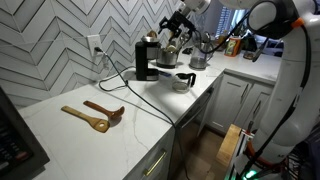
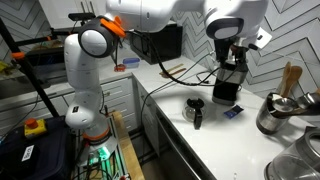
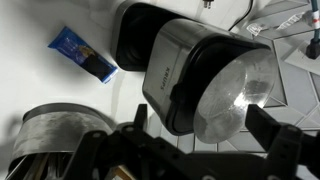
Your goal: Remove the silver plate from the coffee maker and put it on its drip tray
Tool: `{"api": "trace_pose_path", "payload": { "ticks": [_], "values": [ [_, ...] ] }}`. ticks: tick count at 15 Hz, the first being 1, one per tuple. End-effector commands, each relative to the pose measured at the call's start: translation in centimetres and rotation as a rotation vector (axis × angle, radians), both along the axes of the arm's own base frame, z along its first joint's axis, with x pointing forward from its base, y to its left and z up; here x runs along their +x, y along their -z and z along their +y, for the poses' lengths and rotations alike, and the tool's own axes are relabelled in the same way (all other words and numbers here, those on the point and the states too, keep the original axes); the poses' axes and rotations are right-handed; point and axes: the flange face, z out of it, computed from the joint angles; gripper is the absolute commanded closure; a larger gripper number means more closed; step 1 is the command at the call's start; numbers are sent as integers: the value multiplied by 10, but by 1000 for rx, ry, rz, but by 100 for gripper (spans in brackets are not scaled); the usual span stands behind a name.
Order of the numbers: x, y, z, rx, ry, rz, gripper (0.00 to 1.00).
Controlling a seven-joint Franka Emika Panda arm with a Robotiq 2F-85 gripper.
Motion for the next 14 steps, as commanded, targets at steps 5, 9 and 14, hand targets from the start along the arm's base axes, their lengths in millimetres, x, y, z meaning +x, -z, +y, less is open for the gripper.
{"api": "trace_pose_path", "payload": {
  "ticks": [5, 9, 14],
  "values": [
    [19, 21, -5, 63, -36, -14, 31],
    [25, 22, -4, 69, -41, -18, 62],
    [26, 24, -5, 65, -35, -8, 99]
  ]
}}
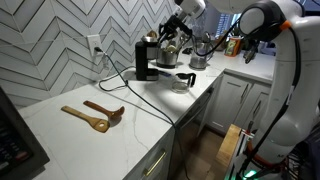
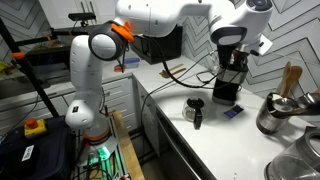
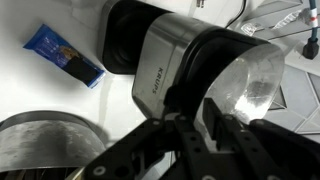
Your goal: Remove the silver plate from the coffee maker and put it on its drip tray
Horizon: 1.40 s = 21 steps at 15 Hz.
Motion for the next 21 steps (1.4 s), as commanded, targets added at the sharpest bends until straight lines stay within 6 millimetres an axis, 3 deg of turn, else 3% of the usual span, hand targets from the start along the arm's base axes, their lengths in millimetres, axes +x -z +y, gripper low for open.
{"api": "trace_pose_path", "payload": {
  "ticks": [1, 6, 10, 15, 21],
  "values": [
    [3, 2, -6, 20, -12, 2, 100],
    [1, -12, -7, 25, -8, -32, 99],
    [-14, -30, -3, 10, -11, -55, 100],
    [-52, -56, -3, 4, -16, -75, 100],
    [-118, -58, -45, -47, 33, -1, 100]
  ]
}}
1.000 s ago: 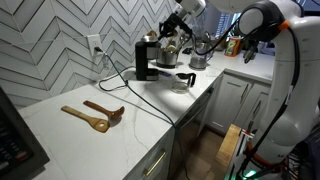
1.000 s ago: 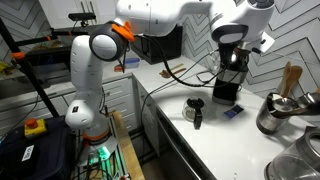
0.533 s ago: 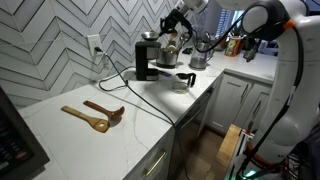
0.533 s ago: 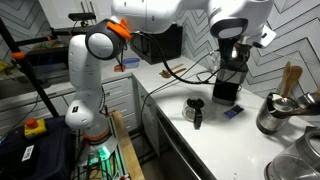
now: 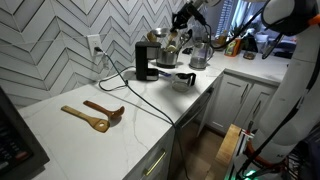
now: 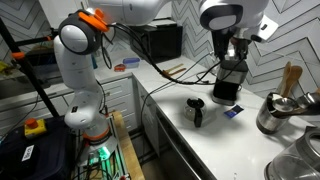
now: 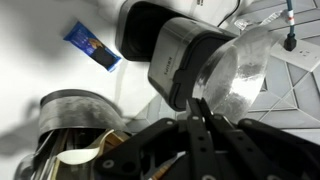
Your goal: Remove the silver plate from the coffee maker and put it on its drip tray
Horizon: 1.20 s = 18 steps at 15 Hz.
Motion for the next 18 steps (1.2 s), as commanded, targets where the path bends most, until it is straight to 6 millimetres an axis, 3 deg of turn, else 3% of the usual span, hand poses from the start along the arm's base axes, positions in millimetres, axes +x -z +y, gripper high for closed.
{"api": "trace_pose_path", "payload": {
  "ticks": [1, 6, 7, 13, 18],
  "values": [
    [-50, 9, -22, -8, 2, 56, 100],
    [-89, 27, -48, -14, 23, 98, 100],
    [-69, 19, -47, -9, 24, 90, 98],
    [-81, 28, -52, 1, 35, 108, 100],
    [-101, 59, -92, 64, 104, 138, 100]
  ]
}}
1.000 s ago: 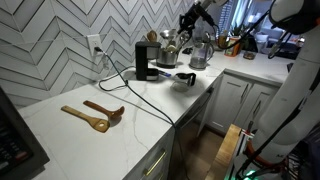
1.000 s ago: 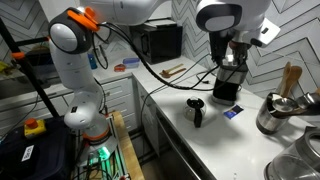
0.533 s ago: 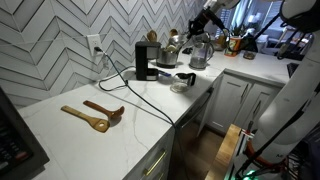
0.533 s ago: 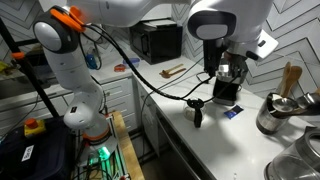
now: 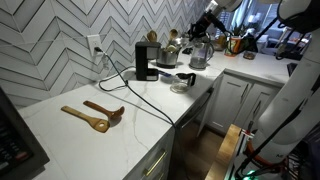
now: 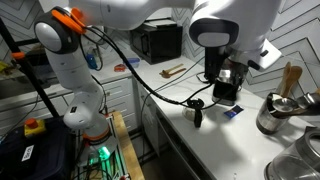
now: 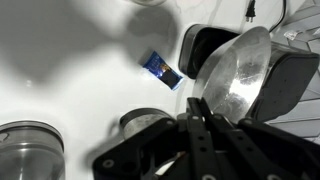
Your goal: Remove the silver plate from the coffee maker and put it on its drip tray
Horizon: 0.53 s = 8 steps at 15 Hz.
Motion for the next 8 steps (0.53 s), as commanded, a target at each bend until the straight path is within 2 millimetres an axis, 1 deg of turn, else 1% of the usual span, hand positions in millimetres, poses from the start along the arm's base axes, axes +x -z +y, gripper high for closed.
{"api": "trace_pose_path", "payload": {
  "ticks": [1, 3, 5, 8],
  "values": [
    [-19, 24, -29, 59, 46, 22, 100],
    [-25, 42, -45, 85, 80, 34, 100],
    [-26, 63, -54, 127, 99, 42, 100],
    [-16, 95, -56, 187, 110, 51, 100]
  ]
}}
